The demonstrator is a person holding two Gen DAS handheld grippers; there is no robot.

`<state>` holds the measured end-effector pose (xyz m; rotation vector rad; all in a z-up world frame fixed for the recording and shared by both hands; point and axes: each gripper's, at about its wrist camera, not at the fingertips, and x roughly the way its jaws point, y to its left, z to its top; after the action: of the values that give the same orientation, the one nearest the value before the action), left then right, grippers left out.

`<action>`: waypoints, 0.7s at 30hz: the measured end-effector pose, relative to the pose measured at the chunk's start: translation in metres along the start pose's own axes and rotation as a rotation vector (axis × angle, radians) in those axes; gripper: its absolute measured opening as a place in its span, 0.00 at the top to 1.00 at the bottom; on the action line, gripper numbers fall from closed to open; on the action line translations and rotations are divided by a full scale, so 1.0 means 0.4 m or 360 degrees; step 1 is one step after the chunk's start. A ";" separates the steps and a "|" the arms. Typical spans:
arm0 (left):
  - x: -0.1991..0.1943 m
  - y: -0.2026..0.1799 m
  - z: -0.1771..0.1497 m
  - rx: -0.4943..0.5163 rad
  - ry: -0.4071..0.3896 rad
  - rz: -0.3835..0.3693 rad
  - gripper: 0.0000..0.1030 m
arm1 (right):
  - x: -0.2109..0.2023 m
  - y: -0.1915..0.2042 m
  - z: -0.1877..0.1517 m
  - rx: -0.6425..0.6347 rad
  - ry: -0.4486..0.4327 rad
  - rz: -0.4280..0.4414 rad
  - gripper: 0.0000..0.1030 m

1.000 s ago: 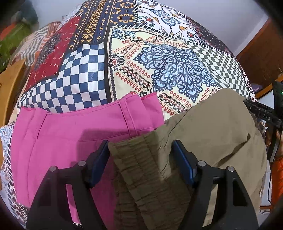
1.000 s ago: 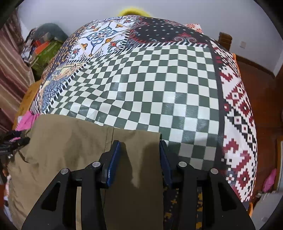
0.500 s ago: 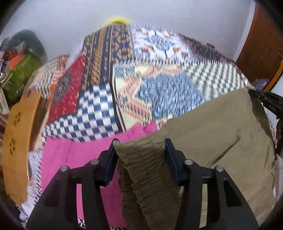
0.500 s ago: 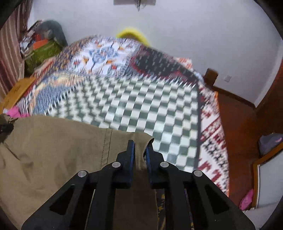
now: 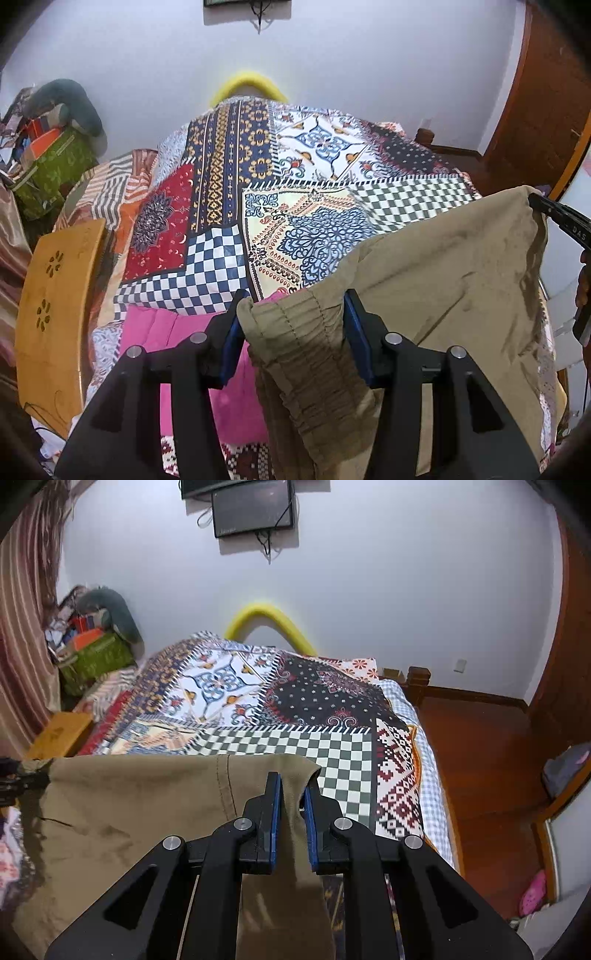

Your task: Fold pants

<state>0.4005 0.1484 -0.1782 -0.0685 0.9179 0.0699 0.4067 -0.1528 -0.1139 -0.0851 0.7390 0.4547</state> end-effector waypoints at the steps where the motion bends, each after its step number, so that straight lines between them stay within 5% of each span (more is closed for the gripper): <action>1: -0.019 -0.003 -0.005 0.0002 -0.0013 -0.0002 0.52 | -0.023 0.003 -0.005 0.0007 -0.0015 0.0006 0.90; 21: -0.299 -0.049 -0.168 0.0032 -0.0088 -0.0102 0.52 | -0.333 0.053 -0.120 0.0099 -0.0110 0.0079 0.90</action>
<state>0.2769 0.1192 -0.1232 -0.0772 0.8602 0.0031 0.2811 -0.1940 -0.0590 0.0069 0.6881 0.4792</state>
